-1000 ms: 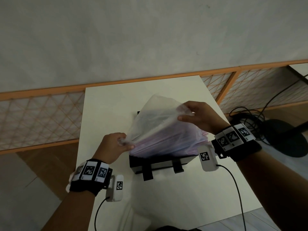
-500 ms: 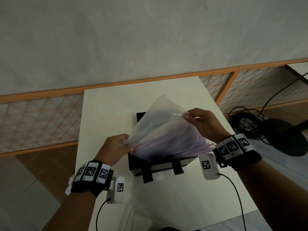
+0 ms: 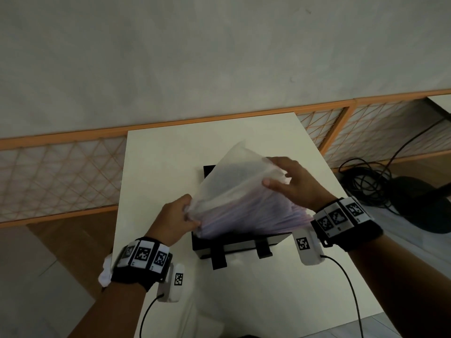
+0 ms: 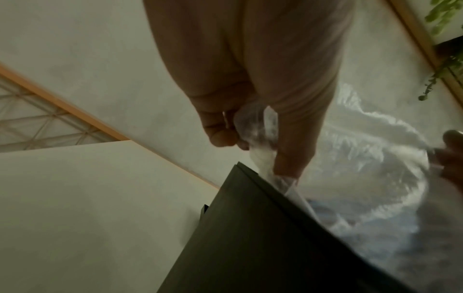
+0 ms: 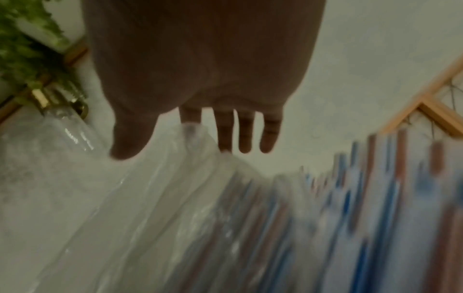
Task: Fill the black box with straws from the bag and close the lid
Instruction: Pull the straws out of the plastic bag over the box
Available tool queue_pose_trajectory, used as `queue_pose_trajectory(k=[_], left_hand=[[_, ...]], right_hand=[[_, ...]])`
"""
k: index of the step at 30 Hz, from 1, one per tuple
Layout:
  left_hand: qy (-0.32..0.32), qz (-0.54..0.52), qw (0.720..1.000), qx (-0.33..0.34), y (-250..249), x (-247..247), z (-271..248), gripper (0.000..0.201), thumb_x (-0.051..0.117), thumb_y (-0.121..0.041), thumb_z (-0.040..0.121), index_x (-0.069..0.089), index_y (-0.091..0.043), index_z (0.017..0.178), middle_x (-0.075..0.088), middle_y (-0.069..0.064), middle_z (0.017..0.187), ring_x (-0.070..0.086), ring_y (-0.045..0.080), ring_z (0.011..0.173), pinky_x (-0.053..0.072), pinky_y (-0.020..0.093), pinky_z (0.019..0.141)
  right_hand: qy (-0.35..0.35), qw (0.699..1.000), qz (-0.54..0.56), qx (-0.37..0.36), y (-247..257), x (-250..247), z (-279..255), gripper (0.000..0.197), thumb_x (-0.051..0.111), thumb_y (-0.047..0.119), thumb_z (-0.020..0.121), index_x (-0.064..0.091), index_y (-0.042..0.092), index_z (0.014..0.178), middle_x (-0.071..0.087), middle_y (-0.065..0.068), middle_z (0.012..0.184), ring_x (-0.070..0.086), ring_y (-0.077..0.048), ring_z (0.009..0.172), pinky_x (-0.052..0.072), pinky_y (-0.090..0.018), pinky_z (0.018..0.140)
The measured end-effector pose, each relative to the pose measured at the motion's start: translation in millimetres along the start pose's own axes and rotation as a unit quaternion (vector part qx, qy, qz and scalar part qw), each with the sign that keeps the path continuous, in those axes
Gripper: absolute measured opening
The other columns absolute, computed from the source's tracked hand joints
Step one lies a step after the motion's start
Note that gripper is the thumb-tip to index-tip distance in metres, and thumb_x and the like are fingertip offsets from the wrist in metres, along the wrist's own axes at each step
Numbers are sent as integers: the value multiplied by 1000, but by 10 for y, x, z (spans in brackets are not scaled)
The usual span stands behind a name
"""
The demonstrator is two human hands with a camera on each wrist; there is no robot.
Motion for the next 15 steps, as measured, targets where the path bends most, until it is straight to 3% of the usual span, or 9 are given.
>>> queue_pose_trajectory(k=[2, 5, 8, 10, 11, 13, 15], left_hand=[[3, 2, 1000, -4, 17, 15, -10, 34, 78, -21, 68, 51, -13, 88, 65, 13, 80, 63, 27, 70, 53, 44, 68], [-46, -25, 999, -11, 1, -59, -18, 33, 77, -25, 69, 59, -14, 94, 69, 9, 85, 66, 27, 80, 52, 37, 72], [-58, -71, 996, 7, -52, -104, -29, 49, 83, -25, 66, 61, -15, 109, 65, 1, 101, 62, 17, 94, 47, 23, 80], [-33, -83, 996, 8, -69, -123, -39, 66, 90, -21, 56, 56, -21, 113, 60, -5, 107, 57, 9, 97, 44, 14, 81], [-18, -80, 997, 7, -57, -108, -37, 68, 91, -23, 52, 56, -22, 110, 60, -5, 107, 57, 10, 97, 46, 17, 81], [-16, -56, 998, -4, -23, -106, -35, 59, 86, -37, 51, 60, -15, 99, 66, 4, 99, 61, 21, 92, 50, 33, 80], [-39, -37, 999, -8, -1, -130, -40, 54, 75, -40, 57, 59, -6, 96, 68, 12, 89, 63, 29, 87, 51, 42, 77]], right_hand=[[21, 1000, -2, 13, -33, 28, 0, 31, 74, 27, 78, 68, 15, 106, 65, 10, 102, 57, 6, 88, 43, -18, 79], [-48, 997, 58, 9, 8, -72, 18, 18, 72, 22, 79, 71, 8, 89, 71, -5, 91, 65, -22, 85, 50, -39, 78], [-96, 991, 98, 6, 89, -107, 20, 11, 73, 19, 78, 71, 9, 81, 70, -11, 83, 63, -28, 75, 50, -40, 74], [-89, 992, 93, 4, 161, -85, 37, 12, 73, 19, 79, 70, 7, 80, 69, -15, 82, 62, -34, 79, 49, -39, 73], [-73, 994, 78, 1, 206, -67, 31, 15, 73, 20, 79, 70, 6, 81, 69, -16, 83, 62, -36, 81, 49, -38, 73], [-57, 991, 125, 1, 268, -68, 29, 15, 75, 18, 75, 70, 9, 85, 70, -15, 87, 64, -36, 83, 52, -40, 79], [-39, 979, 202, 15, 301, -97, 39, 27, 75, 21, 71, 68, 18, 96, 70, -10, 99, 66, -26, 94, 55, -38, 87]])
Point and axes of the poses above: each hand's wrist, its own z-axis towards the middle knuckle, its own x-axis out of the palm, y = z × x, the point moved 6 cm from there along z, towards the middle knuckle
